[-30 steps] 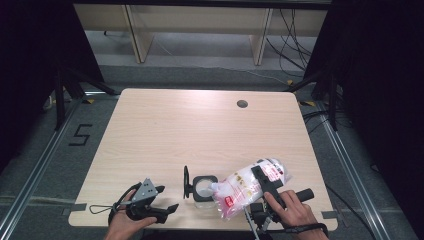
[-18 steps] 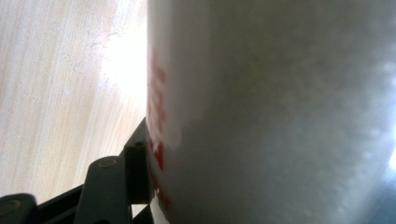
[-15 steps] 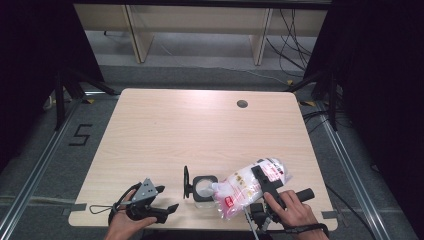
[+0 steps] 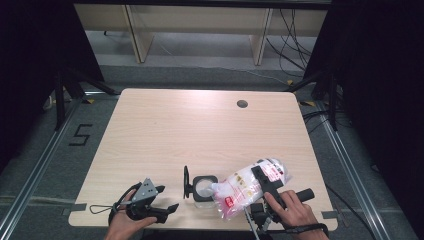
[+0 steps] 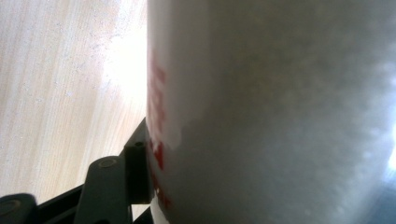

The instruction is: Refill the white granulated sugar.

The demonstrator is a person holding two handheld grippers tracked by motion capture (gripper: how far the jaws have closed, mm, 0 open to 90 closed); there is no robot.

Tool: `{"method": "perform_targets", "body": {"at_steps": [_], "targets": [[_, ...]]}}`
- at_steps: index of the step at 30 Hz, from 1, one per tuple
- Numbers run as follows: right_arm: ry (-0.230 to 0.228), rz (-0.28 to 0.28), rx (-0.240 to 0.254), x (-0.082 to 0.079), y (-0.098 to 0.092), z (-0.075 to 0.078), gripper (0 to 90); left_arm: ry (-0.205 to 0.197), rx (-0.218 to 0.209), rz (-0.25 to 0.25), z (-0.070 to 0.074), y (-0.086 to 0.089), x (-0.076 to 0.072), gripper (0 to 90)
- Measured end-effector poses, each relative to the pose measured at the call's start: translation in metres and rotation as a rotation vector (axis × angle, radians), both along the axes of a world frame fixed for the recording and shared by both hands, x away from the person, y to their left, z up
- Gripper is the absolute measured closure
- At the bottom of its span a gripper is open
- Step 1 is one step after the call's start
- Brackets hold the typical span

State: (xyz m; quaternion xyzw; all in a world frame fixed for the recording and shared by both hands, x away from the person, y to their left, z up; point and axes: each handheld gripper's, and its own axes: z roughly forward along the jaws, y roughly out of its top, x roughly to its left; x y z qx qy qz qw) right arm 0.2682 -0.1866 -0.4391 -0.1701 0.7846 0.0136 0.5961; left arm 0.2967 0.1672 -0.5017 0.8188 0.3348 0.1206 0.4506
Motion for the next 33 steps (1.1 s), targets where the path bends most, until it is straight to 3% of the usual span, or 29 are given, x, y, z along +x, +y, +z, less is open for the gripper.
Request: {"method": "perform_targets", "body": {"at_steps": [3,5,9,13,14,18,20,22,24,27,28,31,32,33], "targets": [[0.001,-0.017,0.009,-0.0018,-0.0007,0.0000,40.8,-0.015,0.005,-0.009,0.0004,0.0003,0.0006,21.3],[0.008,-0.019,0.027,-0.0014,-0.0017,-0.0010,40.8,-0.002,-0.003,0.004,0.0001,-0.0002,0.0000,21.3],[-0.014,0.009,-0.005,-0.0001,-0.0009,0.0025,40.9,-0.003,-0.001,0.003,0.0001,-0.0001,-0.0001,21.3],[-0.016,0.006,-0.004,-0.0004,-0.0015,0.0032,40.9,-0.004,0.001,0.002,0.0001,-0.0001,-0.0001,21.3],[-0.007,-0.004,0.022,-0.0010,-0.0020,0.0017,40.9,-0.003,0.000,0.002,0.0001,-0.0002,-0.0002,21.3],[-0.036,0.028,0.003,0.0002,-0.0017,0.0040,40.9,-0.003,-0.001,0.004,0.0002,-0.0001,-0.0002,21.3],[-0.013,-0.004,0.004,-0.0019,-0.0019,0.0046,40.9,-0.003,0.001,0.002,0.0001,0.0000,-0.0001,21.3],[-0.021,-0.005,0.049,-0.0018,-0.0037,0.0012,40.9,-0.002,-0.001,0.004,0.0000,0.0000,-0.0001,21.3],[-0.034,0.027,-0.008,-0.0004,-0.0018,0.0052,40.9,-0.002,0.022,-0.012,0.0007,0.0016,0.0003,21.3],[-0.024,0.013,0.016,-0.0010,-0.0022,0.0034,40.9,-0.003,0.001,0.003,0.0000,0.0001,0.0000,21.3],[-0.018,0.002,0.032,-0.0017,-0.0025,0.0016,40.9,-0.006,0.022,-0.010,0.0005,0.0016,0.0003,21.3],[-0.025,0.012,0.017,-0.0014,-0.0018,0.0029,40.9,0.000,0.019,-0.010,0.0004,0.0018,0.0005,21.3],[-0.024,0.014,0.013,-0.0011,-0.0015,0.0031,40.9,-0.005,0.002,-0.001,-0.0001,0.0007,0.0004,21.3],[-0.022,0.010,0.014,-0.0015,-0.0015,0.0027,40.9,-0.016,0.010,-0.010,0.0003,0.0014,0.0010,21.3]]}}
